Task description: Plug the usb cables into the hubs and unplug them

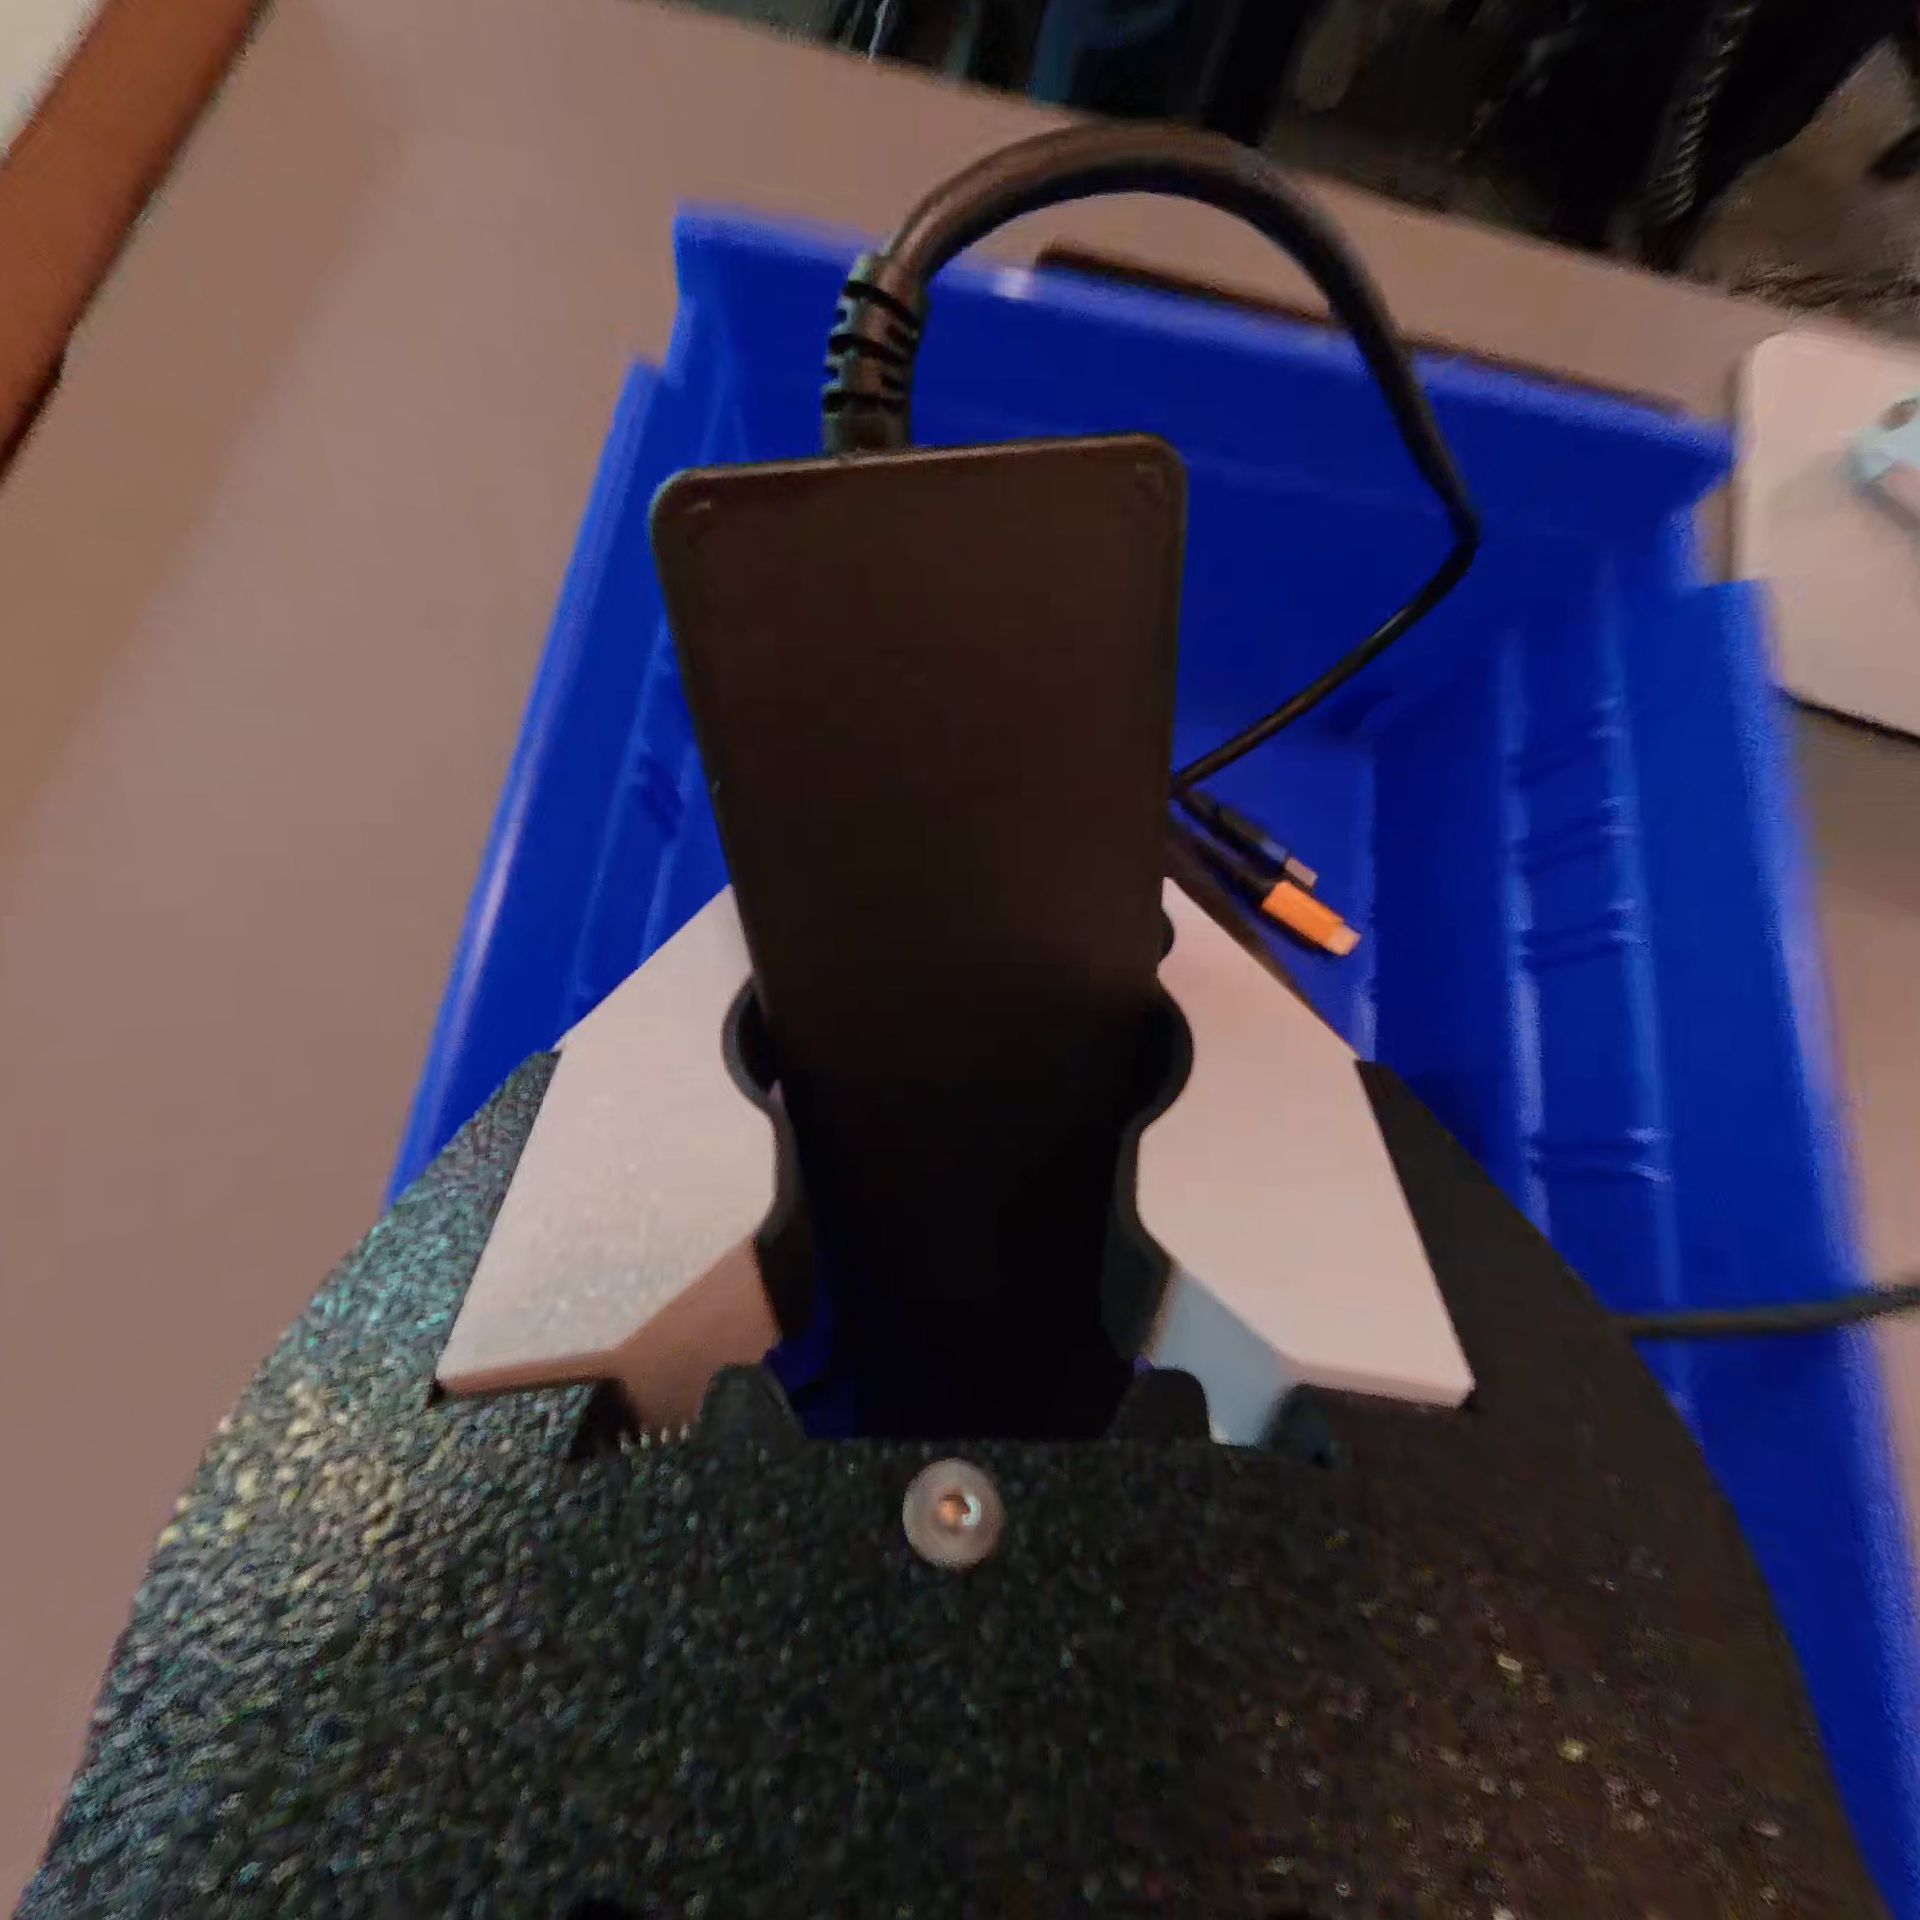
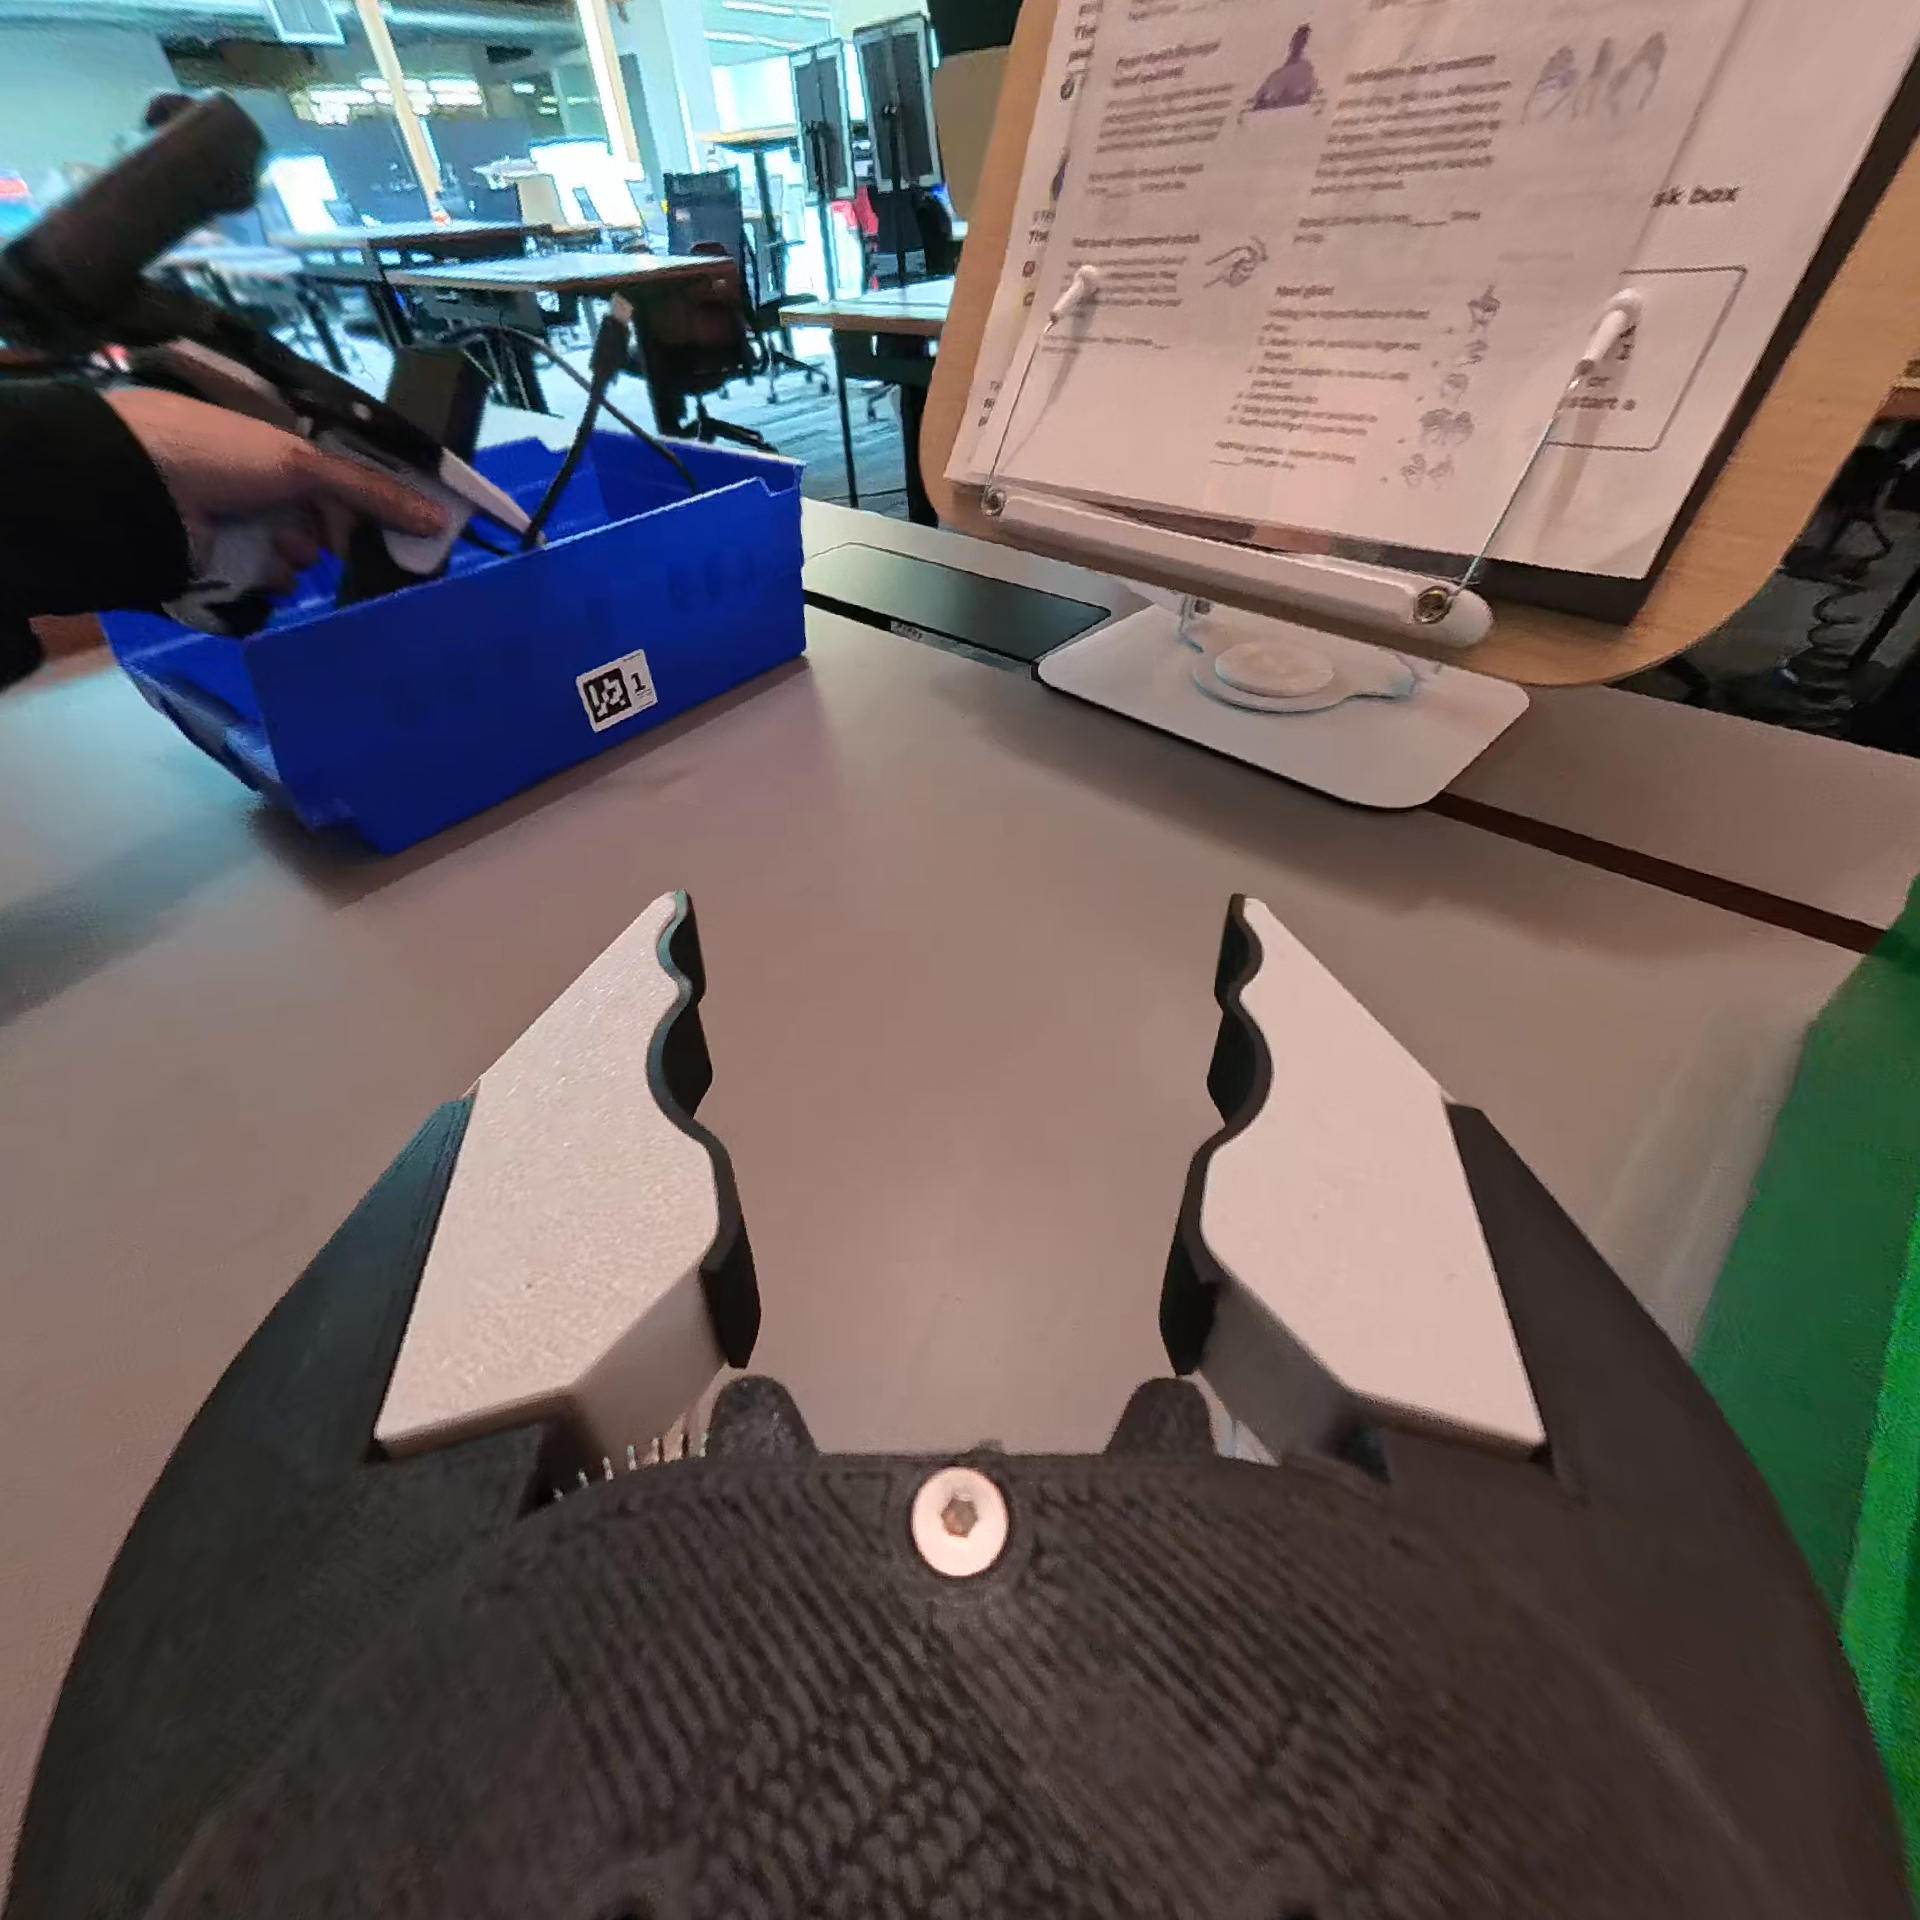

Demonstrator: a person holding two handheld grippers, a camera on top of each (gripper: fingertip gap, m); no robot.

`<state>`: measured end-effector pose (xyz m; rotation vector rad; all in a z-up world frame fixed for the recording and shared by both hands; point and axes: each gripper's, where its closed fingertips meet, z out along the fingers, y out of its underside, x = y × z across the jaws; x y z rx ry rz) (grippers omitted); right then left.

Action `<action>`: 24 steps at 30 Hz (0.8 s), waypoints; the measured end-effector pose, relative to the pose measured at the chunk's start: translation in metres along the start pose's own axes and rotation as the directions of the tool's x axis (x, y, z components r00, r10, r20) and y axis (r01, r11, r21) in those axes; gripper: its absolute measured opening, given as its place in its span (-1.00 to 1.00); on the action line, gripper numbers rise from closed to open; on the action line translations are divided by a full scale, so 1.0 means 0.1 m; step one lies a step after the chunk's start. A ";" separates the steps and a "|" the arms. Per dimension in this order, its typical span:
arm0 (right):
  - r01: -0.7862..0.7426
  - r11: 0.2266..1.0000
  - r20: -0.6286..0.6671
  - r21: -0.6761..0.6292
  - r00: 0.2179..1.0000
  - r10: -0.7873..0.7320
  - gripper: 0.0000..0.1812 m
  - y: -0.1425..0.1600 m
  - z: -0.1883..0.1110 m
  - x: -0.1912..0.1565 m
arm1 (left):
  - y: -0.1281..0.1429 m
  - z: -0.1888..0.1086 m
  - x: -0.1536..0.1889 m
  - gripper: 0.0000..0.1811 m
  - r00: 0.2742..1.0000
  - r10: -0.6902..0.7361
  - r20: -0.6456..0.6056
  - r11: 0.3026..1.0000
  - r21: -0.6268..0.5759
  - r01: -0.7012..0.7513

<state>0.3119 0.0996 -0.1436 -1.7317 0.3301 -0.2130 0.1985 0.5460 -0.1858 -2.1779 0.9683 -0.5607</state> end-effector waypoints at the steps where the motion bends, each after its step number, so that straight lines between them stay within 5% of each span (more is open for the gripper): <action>1: -0.009 1.000 0.000 0.012 1.000 0.008 0.08 -0.02 -0.01 0.01 | -0.11 -0.11 0.04 -0.29 1.000 0.020 -0.022 0.999 0.040 -0.019; 6: -0.036 0.999 0.021 0.040 0.999 0.036 0.04 -0.07 -0.03 0.00 | -0.80 -0.88 0.32 -0.30 0.983 0.144 -0.111 0.951 0.291 -0.107; 12: -0.036 0.999 0.051 0.023 0.998 0.035 0.05 -0.02 0.00 -0.08 | -1.54 -2.10 0.84 -0.30 0.930 0.296 -0.219 0.789 0.604 -0.109; 18: -0.040 0.999 0.069 0.023 0.997 0.038 0.06 0.01 0.02 -0.11 | -1.82 -2.95 1.14 -0.29 0.903 0.391 -0.177 0.627 0.769 -0.121; 21: -0.043 0.999 0.075 0.007 0.996 0.043 0.06 0.06 0.03 -0.11 | -1.90 -3.11 1.19 -0.29 0.895 0.423 -0.140 0.587 0.795 -0.153; 24: -0.041 0.999 0.068 0.013 0.997 0.040 0.07 0.04 0.02 -0.09 | -1.80 -3.25 1.46 -0.29 0.822 0.509 -0.254 0.581 0.806 -0.111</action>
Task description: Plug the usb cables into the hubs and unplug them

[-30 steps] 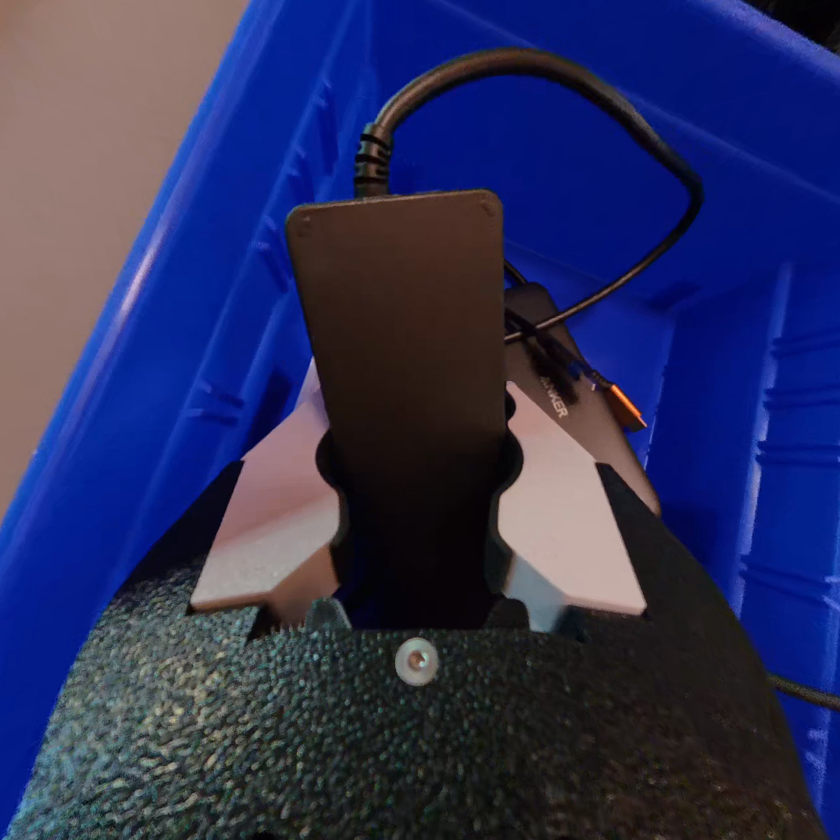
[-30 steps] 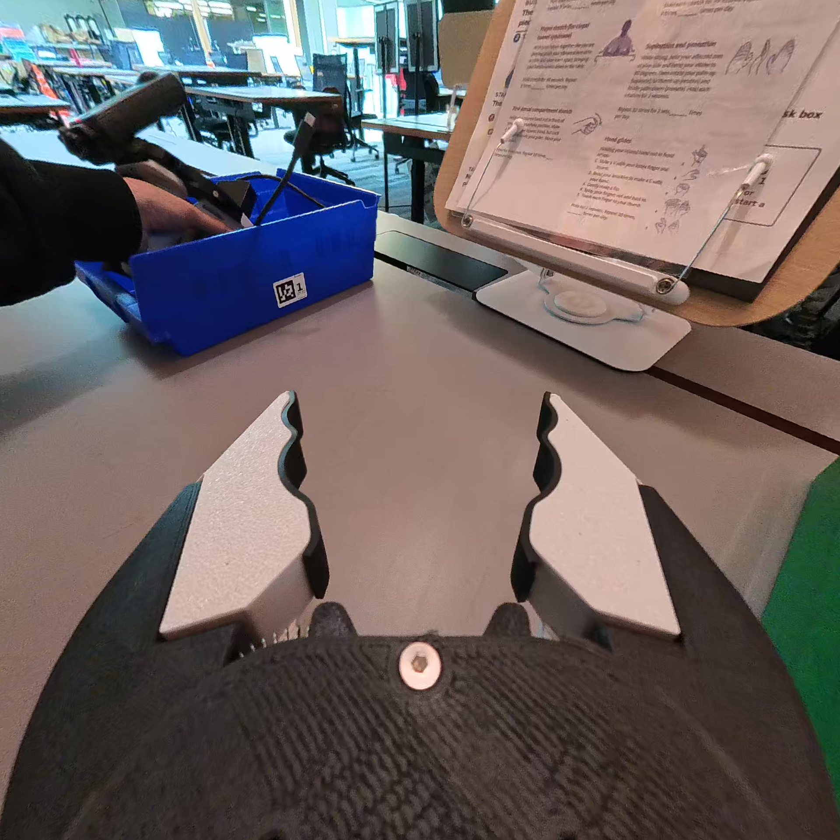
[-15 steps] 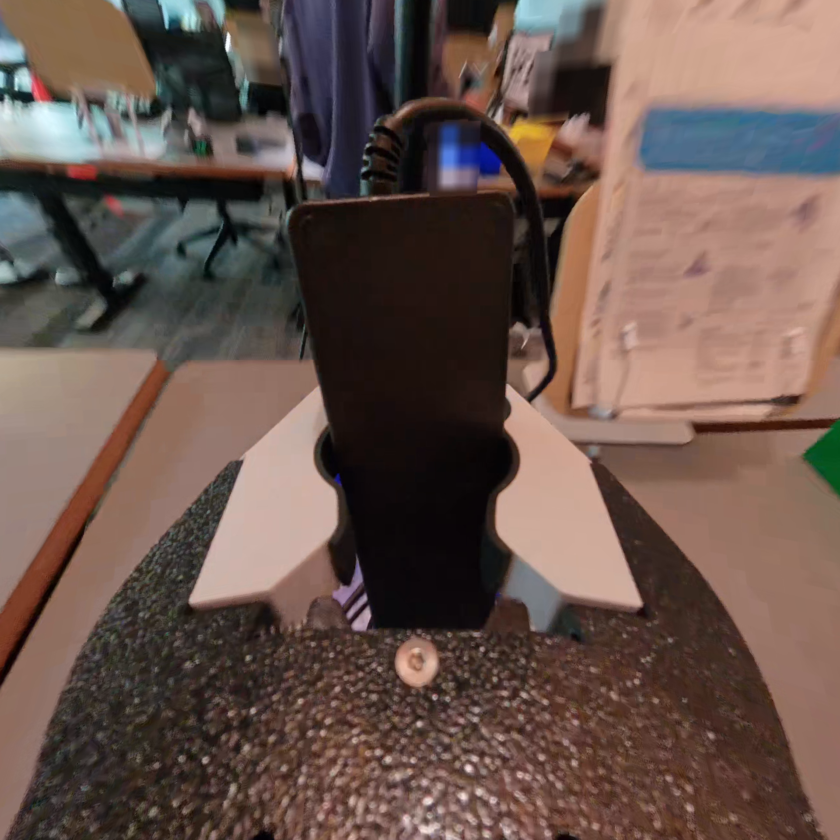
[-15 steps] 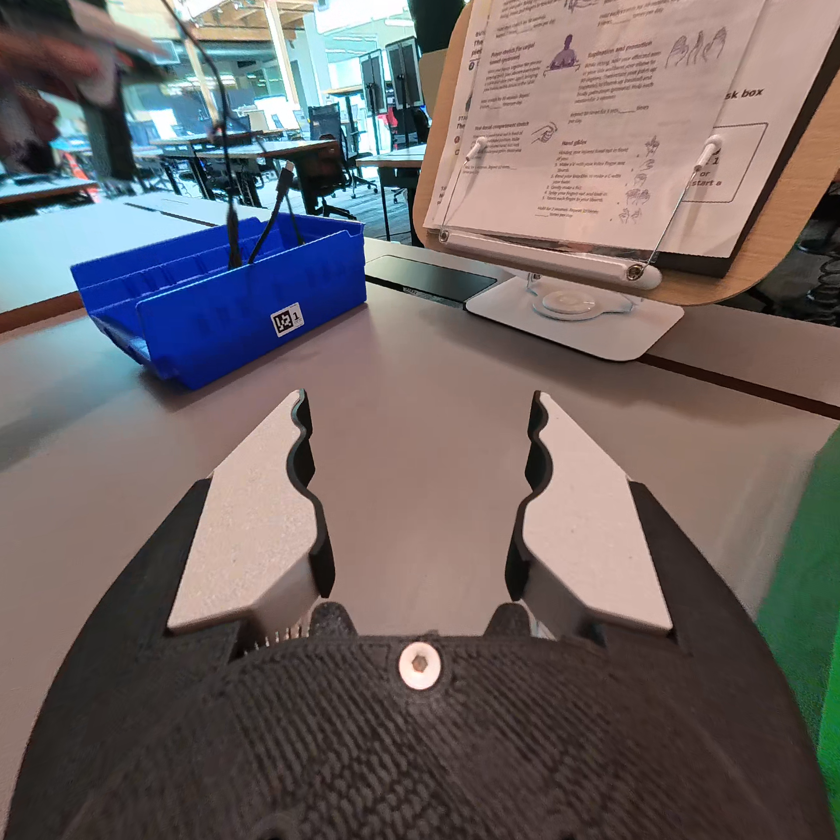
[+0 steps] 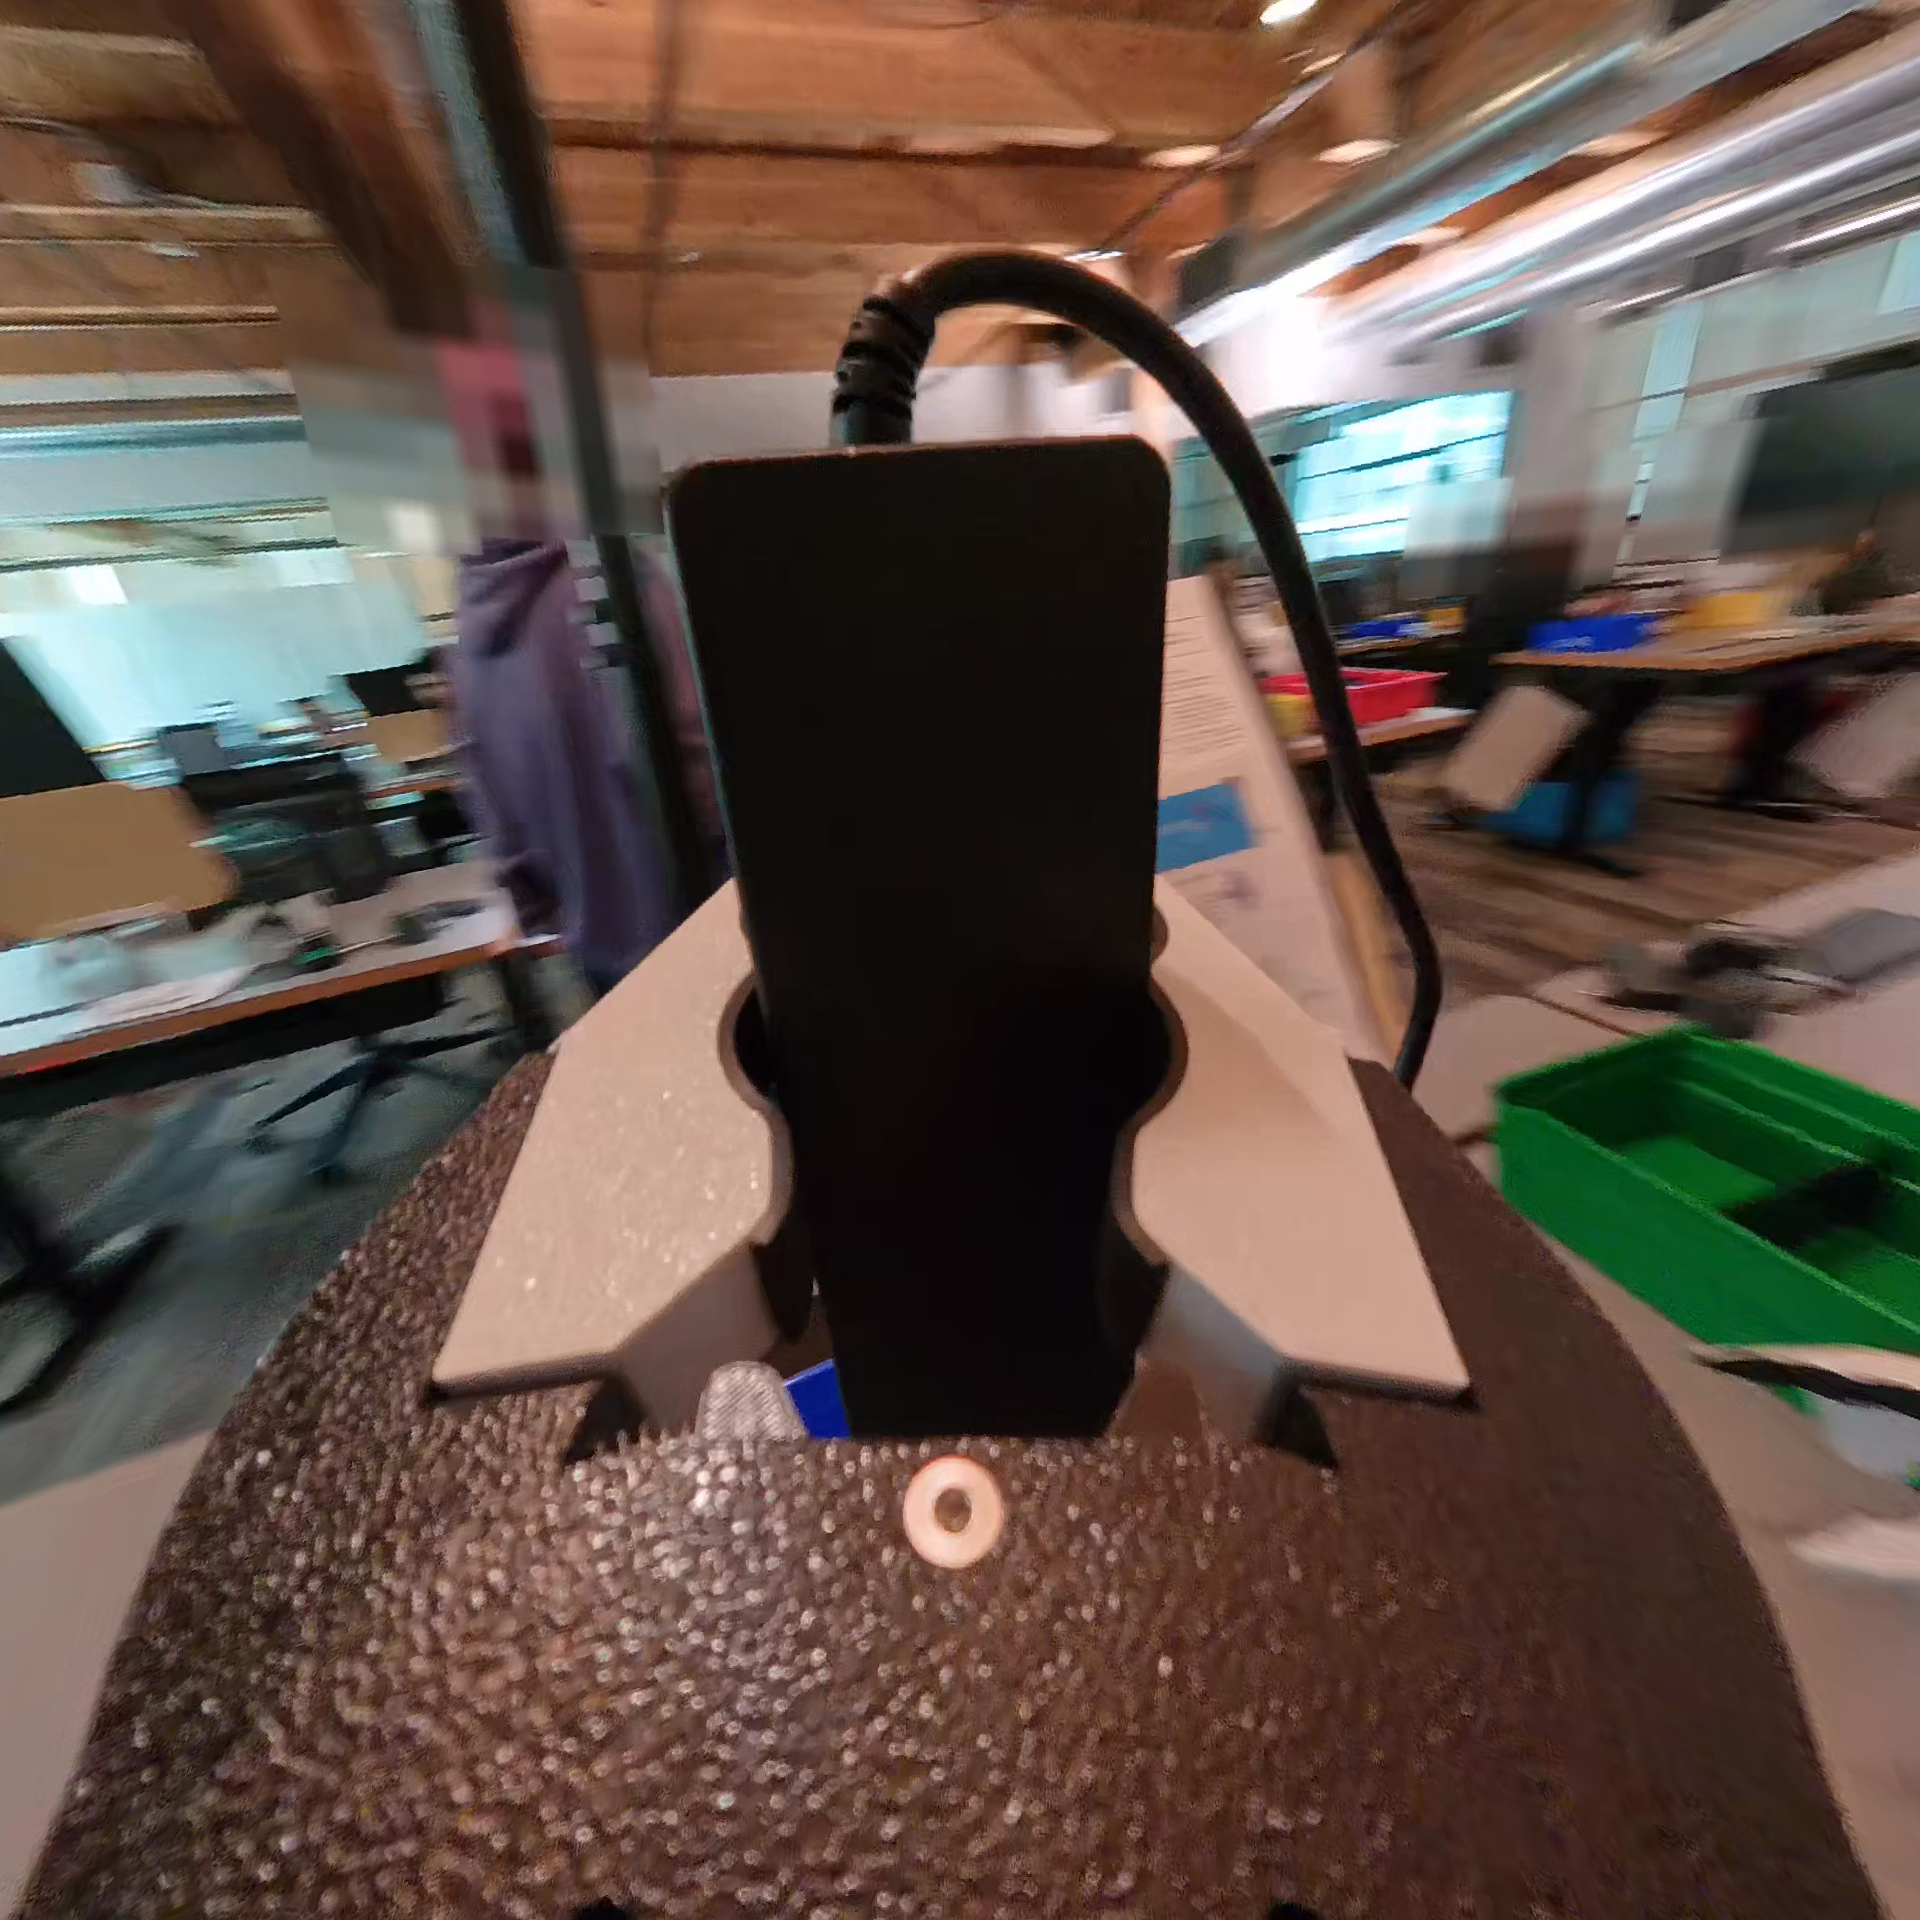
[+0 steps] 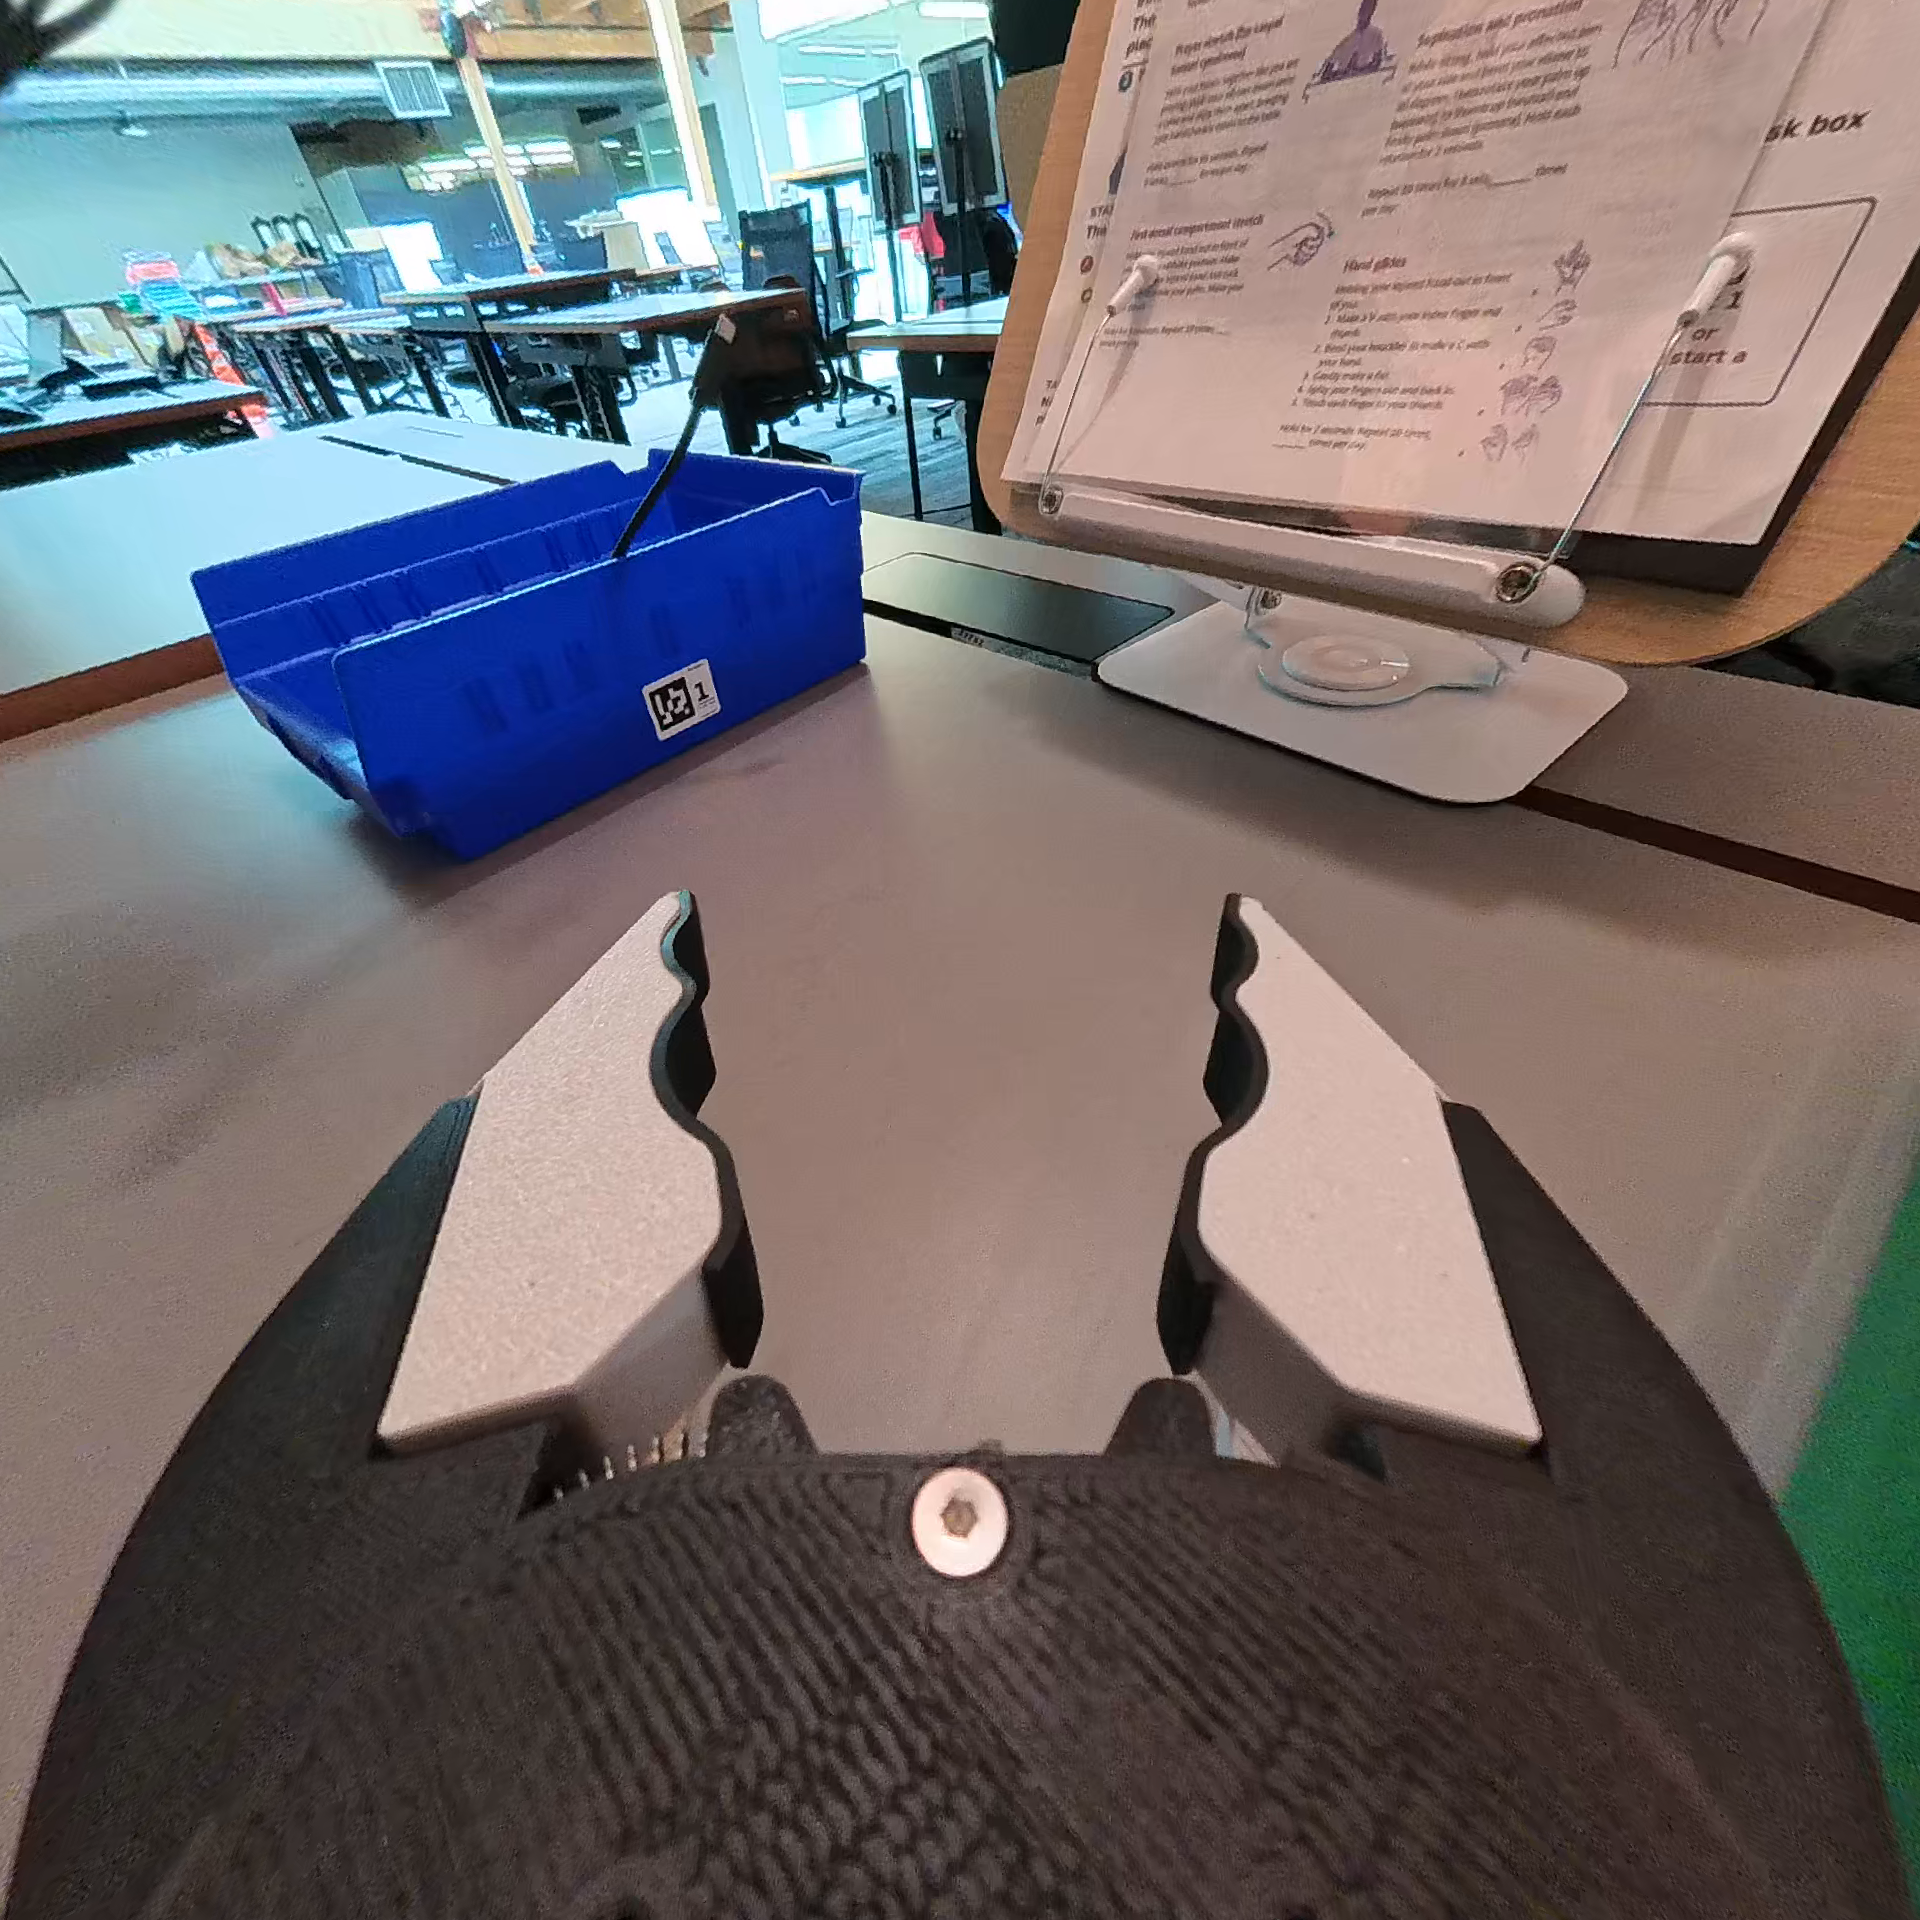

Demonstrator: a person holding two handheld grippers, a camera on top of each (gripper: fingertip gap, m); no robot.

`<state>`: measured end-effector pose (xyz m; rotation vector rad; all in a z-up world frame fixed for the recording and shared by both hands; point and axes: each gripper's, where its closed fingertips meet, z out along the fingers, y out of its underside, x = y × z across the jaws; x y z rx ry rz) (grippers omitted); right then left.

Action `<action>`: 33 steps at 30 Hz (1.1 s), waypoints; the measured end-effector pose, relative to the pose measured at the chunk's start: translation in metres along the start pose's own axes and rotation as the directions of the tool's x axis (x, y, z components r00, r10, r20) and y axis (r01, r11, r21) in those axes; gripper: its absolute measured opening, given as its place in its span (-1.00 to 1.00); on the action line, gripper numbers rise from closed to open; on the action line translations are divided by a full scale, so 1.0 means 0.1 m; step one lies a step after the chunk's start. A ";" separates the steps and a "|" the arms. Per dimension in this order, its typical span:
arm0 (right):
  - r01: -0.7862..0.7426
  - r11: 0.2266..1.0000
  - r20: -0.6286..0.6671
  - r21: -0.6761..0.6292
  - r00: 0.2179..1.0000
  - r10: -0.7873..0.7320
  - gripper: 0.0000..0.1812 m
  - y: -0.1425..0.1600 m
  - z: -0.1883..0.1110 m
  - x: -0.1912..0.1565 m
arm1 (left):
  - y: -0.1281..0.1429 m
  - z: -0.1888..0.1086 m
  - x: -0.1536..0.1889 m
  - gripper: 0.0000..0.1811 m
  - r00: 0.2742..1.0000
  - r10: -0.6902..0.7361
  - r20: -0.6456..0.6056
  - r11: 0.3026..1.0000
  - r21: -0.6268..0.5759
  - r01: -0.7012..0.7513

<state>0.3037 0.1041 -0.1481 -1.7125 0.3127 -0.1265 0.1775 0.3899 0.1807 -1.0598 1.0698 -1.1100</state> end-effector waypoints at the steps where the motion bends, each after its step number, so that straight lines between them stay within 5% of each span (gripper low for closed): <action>1: -0.002 1.000 0.002 0.010 1.000 0.002 0.07 -0.02 -0.01 0.01 | -0.02 0.00 0.18 -0.29 0.996 -0.014 -0.093 1.000 0.015 0.015; 4: -0.026 0.996 0.030 0.083 0.999 0.024 0.07 -0.17 -0.07 0.00 | 0.01 -0.02 0.78 -0.29 0.924 -0.057 -0.379 0.996 0.044 0.080; 7: -0.071 0.980 0.108 0.183 0.993 0.051 0.06 -0.43 -0.20 -0.08 | 0.13 -0.12 1.36 -0.29 0.768 -0.080 -0.636 0.984 0.073 0.163; 11: -0.059 0.949 0.183 0.309 0.983 0.002 0.01 -0.85 -0.48 -0.21 | 0.57 -0.20 1.99 -0.29 0.576 -0.068 -0.814 0.973 0.073 0.217; 17: 0.062 0.912 0.147 0.405 0.980 -0.132 -0.09 -1.33 -0.97 -0.39 | 1.67 -0.19 2.77 -0.30 0.434 -0.040 -0.900 0.997 -0.005 0.080; 20: 0.154 0.923 0.172 0.352 0.959 -0.226 -0.09 -1.33 -0.87 -0.57 | 2.05 -0.23 3.03 -0.30 0.356 -0.064 -0.932 0.997 -0.046 0.058; 25: 0.283 0.946 0.487 0.156 0.812 -0.323 -0.14 -0.92 -0.30 -1.06 | 2.26 -0.35 3.22 -0.29 0.267 -0.051 -0.962 0.995 -0.026 0.095; 28: 0.402 0.910 0.534 0.106 0.748 -0.393 -0.08 -0.76 -0.03 -1.24 | 2.40 -0.45 3.25 -0.30 0.241 -0.037 -0.970 0.998 -0.021 0.065; 30: 0.423 0.900 0.575 0.108 0.711 -0.403 -0.15 -0.73 0.10 -1.36 | 2.49 -0.47 3.25 -0.29 0.245 -0.047 -0.968 0.999 -0.039 0.036; 31: 0.442 0.888 0.628 0.127 0.657 -0.417 -0.40 -0.70 0.10 -1.46 | 2.51 -0.48 3.23 -0.30 0.255 -0.044 -0.966 0.999 -0.036 0.035; 33: 0.470 0.874 0.650 0.120 0.629 -0.427 -0.42 -0.67 0.17 -1.52 | 2.53 -0.43 3.16 -0.31 0.309 -0.025 -0.951 0.999 -0.012 0.042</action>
